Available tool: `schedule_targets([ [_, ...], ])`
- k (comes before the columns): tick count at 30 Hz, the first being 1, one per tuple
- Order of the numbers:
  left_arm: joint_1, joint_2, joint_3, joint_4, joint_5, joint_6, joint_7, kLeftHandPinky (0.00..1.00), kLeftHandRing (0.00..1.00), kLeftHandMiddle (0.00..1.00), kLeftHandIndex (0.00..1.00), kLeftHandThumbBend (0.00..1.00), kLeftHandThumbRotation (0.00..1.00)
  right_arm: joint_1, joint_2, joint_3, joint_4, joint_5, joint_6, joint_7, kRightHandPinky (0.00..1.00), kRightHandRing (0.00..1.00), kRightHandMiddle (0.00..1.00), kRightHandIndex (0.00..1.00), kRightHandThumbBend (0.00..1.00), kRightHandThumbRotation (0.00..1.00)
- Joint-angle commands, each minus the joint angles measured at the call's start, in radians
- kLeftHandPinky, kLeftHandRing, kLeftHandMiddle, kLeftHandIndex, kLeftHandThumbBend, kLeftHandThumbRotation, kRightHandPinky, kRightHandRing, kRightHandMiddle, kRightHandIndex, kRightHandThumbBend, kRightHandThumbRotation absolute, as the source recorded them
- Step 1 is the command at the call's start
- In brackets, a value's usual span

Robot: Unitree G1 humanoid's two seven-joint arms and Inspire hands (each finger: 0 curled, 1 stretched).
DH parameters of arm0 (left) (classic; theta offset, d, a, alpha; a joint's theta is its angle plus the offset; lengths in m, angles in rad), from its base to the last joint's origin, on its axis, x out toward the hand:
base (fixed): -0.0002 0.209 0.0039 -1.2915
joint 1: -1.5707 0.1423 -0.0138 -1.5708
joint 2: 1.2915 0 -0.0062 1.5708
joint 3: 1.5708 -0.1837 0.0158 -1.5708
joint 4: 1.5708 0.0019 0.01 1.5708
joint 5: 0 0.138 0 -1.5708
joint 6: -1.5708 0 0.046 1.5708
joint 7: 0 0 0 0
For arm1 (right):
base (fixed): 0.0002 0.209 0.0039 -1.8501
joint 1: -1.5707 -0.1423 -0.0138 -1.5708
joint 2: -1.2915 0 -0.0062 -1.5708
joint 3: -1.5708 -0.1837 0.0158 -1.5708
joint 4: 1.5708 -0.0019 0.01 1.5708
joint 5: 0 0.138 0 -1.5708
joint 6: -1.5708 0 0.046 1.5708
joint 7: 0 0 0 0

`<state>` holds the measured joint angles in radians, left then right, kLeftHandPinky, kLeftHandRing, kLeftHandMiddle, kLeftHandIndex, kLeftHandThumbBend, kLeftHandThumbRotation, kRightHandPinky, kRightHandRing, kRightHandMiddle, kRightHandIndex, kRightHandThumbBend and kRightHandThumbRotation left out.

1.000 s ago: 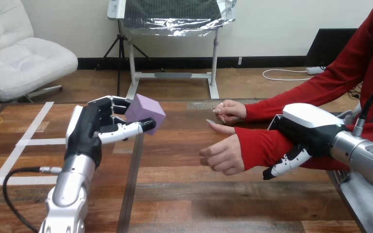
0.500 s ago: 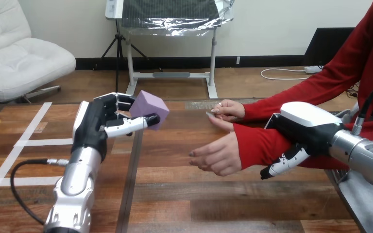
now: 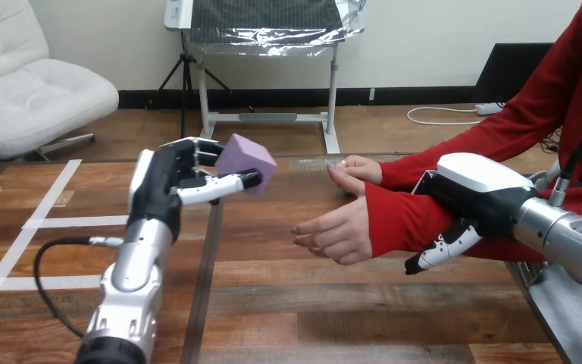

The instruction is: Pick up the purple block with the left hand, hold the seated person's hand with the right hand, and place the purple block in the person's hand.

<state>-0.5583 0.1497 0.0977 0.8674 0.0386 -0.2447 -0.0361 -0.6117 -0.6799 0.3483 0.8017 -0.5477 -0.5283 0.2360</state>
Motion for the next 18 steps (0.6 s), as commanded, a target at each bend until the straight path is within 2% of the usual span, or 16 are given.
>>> schedule_targets([
  [1, -0.105, -0.017, -0.011, 0.018, 0.000, -0.020, 0.007, 0.28, 0.32, 0.38, 0.41, 0.62, 0.00, -0.057, 0.004, -0.047, -0.077, 0.038, 0.008, 0.001, 0.14, 0.18, 0.24, 0.24, 0.82, 0.28],
  [10, -0.123, -0.033, -0.024, 0.046, 0.009, -0.025, 0.012, 0.29, 0.34, 0.39, 0.42, 0.63, 0.00, -0.058, 0.013, -0.052, -0.110, 0.047, 0.032, 0.022, 0.17, 0.21, 0.26, 0.25, 0.81, 0.29],
  [18, -0.138, -0.052, -0.020, 0.074, -0.004, -0.029, -0.007, 0.29, 0.34, 0.39, 0.42, 0.62, 0.00, -0.056, 0.020, -0.056, -0.146, 0.067, 0.059, 0.044, 0.15, 0.18, 0.23, 0.22, 0.82, 0.29],
])
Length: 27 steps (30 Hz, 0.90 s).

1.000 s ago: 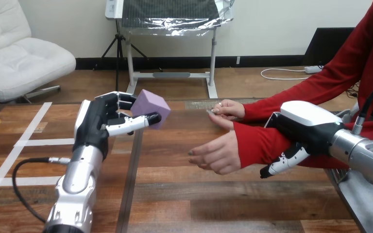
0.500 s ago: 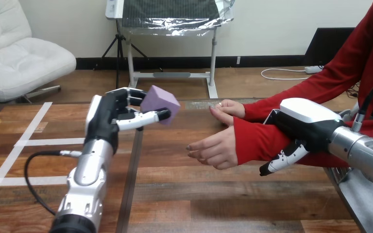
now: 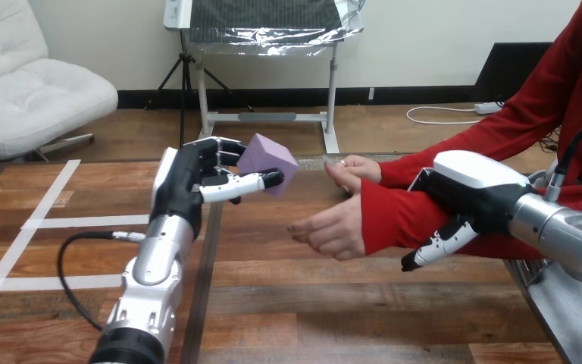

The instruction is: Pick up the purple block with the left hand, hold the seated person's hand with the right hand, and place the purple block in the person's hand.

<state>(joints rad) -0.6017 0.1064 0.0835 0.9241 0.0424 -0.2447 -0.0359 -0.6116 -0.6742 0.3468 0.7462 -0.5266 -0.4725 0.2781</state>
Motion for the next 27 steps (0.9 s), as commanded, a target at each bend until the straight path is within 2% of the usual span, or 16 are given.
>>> schedule_targets([
  [1, -0.097, -0.011, -0.008, 0.024, -0.006, -0.033, -0.009, 0.29, 0.34, 0.39, 0.42, 0.62, 0.00, -0.056, 0.016, -0.056, -0.096, 0.050, 0.007, 0.006, 0.15, 0.18, 0.23, 0.22, 0.82, 0.29],
  [15, -0.123, -0.055, 0.005, 0.070, -0.035, -0.022, -0.033, 0.28, 0.33, 0.39, 0.42, 0.64, 0.00, -0.065, 0.026, -0.052, -0.114, 0.065, 0.000, 0.003, 0.13, 0.16, 0.21, 0.20, 0.82, 0.29],
  [27, -0.138, -0.084, -0.013, 0.101, -0.027, -0.020, -0.045, 0.29, 0.34, 0.40, 0.42, 0.64, 0.00, -0.072, 0.046, -0.055, -0.135, 0.079, 0.006, 0.003, 0.10, 0.14, 0.19, 0.20, 0.83, 0.29],
])
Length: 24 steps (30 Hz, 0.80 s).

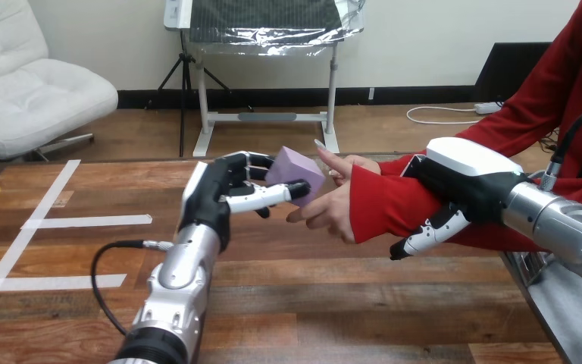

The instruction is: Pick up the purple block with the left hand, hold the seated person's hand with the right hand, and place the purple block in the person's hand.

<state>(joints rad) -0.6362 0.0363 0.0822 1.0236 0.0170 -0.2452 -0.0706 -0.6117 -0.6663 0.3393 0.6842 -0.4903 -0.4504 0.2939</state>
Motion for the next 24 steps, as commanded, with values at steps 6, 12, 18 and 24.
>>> schedule_targets([
  [6, -0.106, -0.032, -0.022, 0.013, 0.006, -0.029, -0.018, 0.29, 0.33, 0.39, 0.42, 0.64, 0.00, -0.081, 0.044, -0.040, -0.084, 0.029, -0.015, -0.020, 0.09, 0.13, 0.19, 0.19, 0.83, 0.30],
  [12, -0.107, -0.046, -0.034, 0.016, 0.019, -0.027, -0.004, 0.29, 0.33, 0.38, 0.42, 0.65, 0.00, -0.088, 0.049, -0.033, -0.093, 0.016, -0.009, -0.023, 0.10, 0.14, 0.19, 0.20, 0.83, 0.32],
  [18, -0.110, -0.063, -0.038, 0.029, 0.019, -0.037, 0.001, 0.29, 0.33, 0.38, 0.41, 0.65, 0.00, -0.096, 0.057, -0.028, -0.099, 0.007, -0.003, -0.023, 0.11, 0.15, 0.21, 0.21, 0.84, 0.35],
  [24, -0.114, -0.078, -0.042, 0.039, 0.018, -0.039, 0.008, 0.28, 0.33, 0.39, 0.41, 0.66, 0.00, -0.099, 0.068, -0.029, -0.112, 0.005, 0.016, -0.018, 0.12, 0.16, 0.21, 0.22, 0.84, 0.36],
])
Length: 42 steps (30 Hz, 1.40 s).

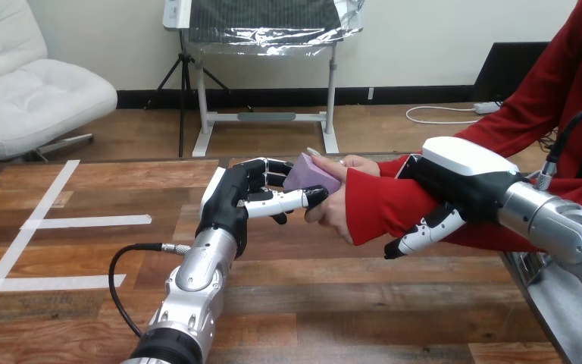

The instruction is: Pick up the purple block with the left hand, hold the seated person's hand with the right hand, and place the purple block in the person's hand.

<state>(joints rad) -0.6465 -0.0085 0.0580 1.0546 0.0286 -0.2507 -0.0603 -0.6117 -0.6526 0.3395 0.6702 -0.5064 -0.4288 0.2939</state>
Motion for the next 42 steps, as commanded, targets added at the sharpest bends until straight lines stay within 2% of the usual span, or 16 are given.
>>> schedule_targets([
  [1, -0.104, -0.035, -0.018, 0.009, 0.006, -0.031, -0.002, 0.28, 0.33, 0.39, 0.41, 0.66, 0.00, -0.099, 0.056, -0.029, -0.100, 0.021, -0.002, -0.016, 0.12, 0.16, 0.21, 0.22, 0.84, 0.36],
  [11, -0.109, -0.048, -0.036, 0.012, 0.023, -0.016, 0.007, 0.29, 0.34, 0.40, 0.42, 0.67, 0.00, -0.099, 0.067, -0.028, -0.117, 0.021, 0.011, -0.008, 0.13, 0.17, 0.22, 0.23, 0.85, 0.36],
  [29, -0.102, -0.048, -0.044, 0.012, 0.027, -0.027, -0.013, 0.31, 0.35, 0.40, 0.42, 0.65, 0.00, -0.093, 0.073, -0.027, -0.128, 0.022, 0.038, 0.003, 0.15, 0.18, 0.23, 0.25, 0.84, 0.32],
  [36, -0.094, -0.048, -0.035, 0.005, 0.014, -0.025, -0.024, 0.31, 0.35, 0.40, 0.43, 0.64, 0.00, -0.089, 0.068, -0.029, -0.127, 0.026, 0.035, 0.010, 0.15, 0.19, 0.24, 0.25, 0.84, 0.32],
  [42, -0.086, -0.049, -0.017, -0.008, -0.018, -0.003, -0.062, 0.35, 0.41, 0.48, 0.49, 0.63, 0.00, -0.085, 0.063, -0.029, -0.113, 0.023, 0.016, -0.001, 0.14, 0.18, 0.23, 0.24, 0.84, 0.32],
])
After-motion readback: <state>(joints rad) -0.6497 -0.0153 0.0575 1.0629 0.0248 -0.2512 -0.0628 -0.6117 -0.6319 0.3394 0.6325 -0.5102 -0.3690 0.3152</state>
